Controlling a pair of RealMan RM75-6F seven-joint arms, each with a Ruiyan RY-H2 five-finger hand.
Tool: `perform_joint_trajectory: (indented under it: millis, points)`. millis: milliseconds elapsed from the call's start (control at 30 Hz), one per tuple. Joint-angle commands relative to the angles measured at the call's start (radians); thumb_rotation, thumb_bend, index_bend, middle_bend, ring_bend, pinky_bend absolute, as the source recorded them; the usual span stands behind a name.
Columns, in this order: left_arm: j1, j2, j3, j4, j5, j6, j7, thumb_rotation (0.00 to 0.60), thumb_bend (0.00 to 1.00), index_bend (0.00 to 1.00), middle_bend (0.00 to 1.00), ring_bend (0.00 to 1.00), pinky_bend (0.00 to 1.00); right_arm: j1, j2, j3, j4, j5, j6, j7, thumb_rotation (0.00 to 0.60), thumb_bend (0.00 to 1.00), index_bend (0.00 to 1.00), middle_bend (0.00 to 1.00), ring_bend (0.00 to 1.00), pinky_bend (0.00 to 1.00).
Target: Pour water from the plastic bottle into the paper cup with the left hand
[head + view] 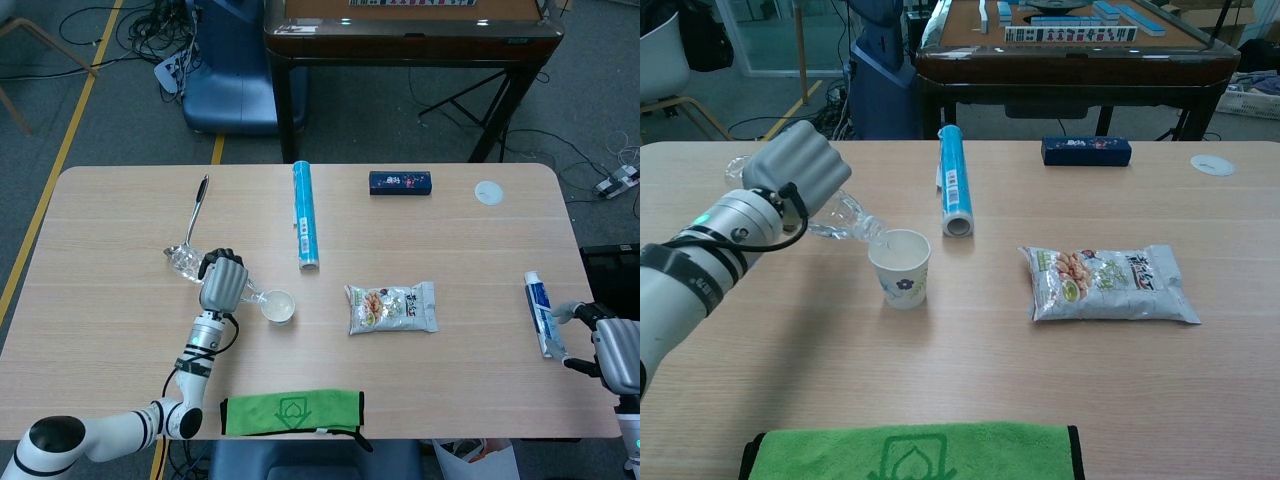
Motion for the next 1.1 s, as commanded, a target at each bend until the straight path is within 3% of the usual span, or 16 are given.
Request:
perform_joint_trajectory:
  millis: [33,433,700,1100]
  points:
    - [0.014,-0.009,-0.016,-0.014,-0.024,0.011,-0.003,0.6,0.04,0.56,0.54,0.55,0.83,0.0,0.0,0.0,0.0,0.0,-0.001,0.0,0.6,0.23,0.45,0.5,0.41,0.66]
    - [0.046,-0.04,-0.121,-0.102,-0.183,0.038,-0.016,0.6,0.04,0.54,0.54,0.55,0.83,0.001,-0.002,-0.001,0.001,0.003,-0.006,-0.005,0.6,0.23,0.45,0.5,0.41,0.66]
    - [0.054,-0.026,-0.144,-0.159,-0.223,0.057,-0.054,0.6,0.04,0.54,0.54,0.55,0.83,0.003,-0.004,-0.002,0.003,0.004,-0.012,-0.009,0.6,0.23,0.45,0.5,0.41,0.66]
    - [0.105,0.036,-0.242,-0.256,-0.301,0.112,-0.238,0.6,0.04,0.54,0.54,0.55,0.83,0.004,-0.007,-0.003,0.003,0.006,-0.015,-0.015,0.6,0.23,0.45,0.5,0.41,0.66]
